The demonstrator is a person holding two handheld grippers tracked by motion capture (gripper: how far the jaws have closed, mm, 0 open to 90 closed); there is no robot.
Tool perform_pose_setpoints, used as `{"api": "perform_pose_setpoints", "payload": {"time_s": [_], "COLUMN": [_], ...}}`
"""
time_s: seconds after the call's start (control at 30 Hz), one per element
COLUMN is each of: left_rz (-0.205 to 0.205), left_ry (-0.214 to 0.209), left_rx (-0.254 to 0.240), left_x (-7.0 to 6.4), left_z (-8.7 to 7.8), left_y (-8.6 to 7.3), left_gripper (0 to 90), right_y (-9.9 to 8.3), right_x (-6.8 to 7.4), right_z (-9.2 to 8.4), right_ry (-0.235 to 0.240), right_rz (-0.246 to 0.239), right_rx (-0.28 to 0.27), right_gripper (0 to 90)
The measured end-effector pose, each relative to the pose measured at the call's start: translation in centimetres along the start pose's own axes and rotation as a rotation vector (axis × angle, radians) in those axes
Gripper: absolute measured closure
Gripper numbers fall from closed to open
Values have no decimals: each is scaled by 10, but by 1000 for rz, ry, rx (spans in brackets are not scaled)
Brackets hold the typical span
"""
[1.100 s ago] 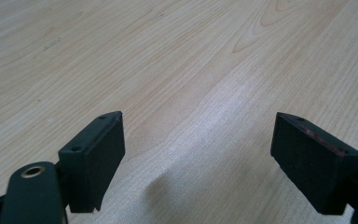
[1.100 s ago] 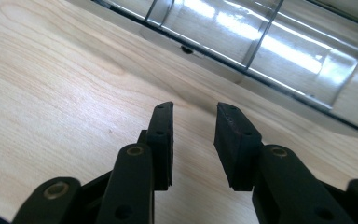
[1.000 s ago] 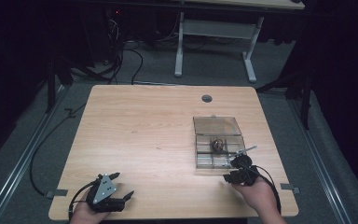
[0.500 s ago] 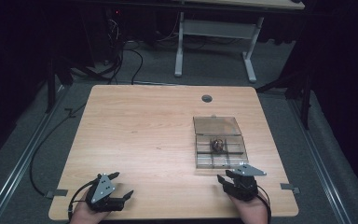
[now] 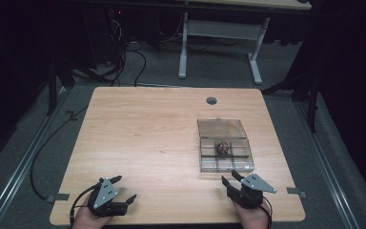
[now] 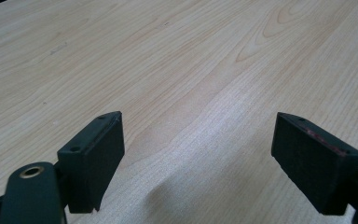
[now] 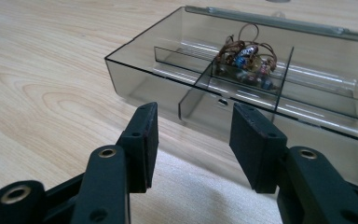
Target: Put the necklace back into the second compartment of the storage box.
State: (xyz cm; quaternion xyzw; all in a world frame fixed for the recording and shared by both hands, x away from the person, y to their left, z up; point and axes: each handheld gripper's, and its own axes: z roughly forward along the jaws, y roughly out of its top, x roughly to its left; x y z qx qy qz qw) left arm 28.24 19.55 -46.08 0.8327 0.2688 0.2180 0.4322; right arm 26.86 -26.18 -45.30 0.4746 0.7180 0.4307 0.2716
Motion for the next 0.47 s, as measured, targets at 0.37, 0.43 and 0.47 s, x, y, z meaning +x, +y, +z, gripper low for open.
{"api": "perform_pose_setpoints", "payload": {"time_s": [0.37, 0.43, 0.47], "left_rz": [10, 13, 13], "left_ry": [-4, -7, -7], "left_rx": [3, 4, 5], "left_x": [-1, -1, -1], "left_z": [0, 0, 0], "left_y": [0, 0, 0], "left_gripper": [174, 174, 173], "right_y": [1, 1, 1], "right_x": [-1, -1, -1], "right_z": [1, 2, 1], "right_ry": [-6, -7, -7], "right_rz": [12, 16, 19], "right_rx": [16, 19, 18], "right_gripper": [514, 514, 512]}}
